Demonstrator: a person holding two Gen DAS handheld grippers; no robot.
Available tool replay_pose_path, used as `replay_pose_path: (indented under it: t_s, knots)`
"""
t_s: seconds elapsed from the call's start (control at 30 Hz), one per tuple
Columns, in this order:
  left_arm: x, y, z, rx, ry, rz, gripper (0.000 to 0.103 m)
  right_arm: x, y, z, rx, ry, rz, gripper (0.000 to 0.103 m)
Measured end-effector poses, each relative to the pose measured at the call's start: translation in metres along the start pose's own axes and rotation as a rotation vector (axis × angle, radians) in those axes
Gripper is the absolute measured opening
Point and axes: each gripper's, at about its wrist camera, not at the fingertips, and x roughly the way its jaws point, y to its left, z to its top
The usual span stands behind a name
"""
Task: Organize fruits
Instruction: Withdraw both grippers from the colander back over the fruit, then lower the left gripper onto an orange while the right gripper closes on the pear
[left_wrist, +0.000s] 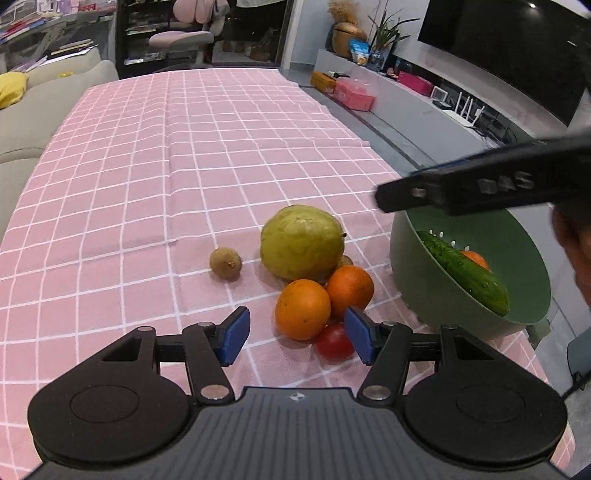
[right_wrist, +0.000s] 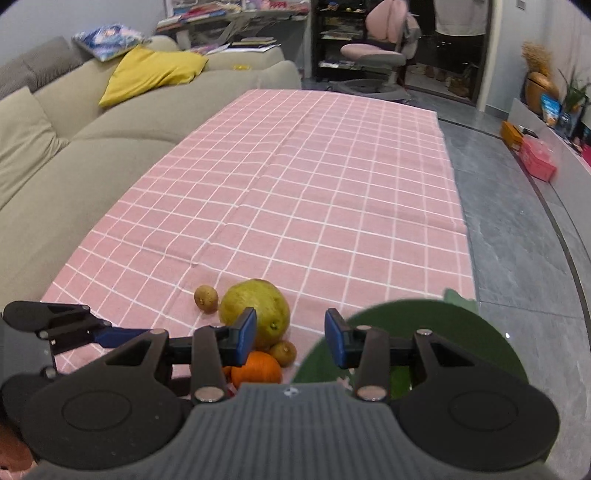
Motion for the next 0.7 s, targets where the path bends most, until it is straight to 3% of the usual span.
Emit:
replay_pose_path:
  t_s: [0.7]
  knots:
    - [0.022, 0.016, 0.0, -0.031, 0.032, -0.059, 0.068, 0.079, 0.018, 0.034, -0.059, 0.148, 0.091, 0.046]
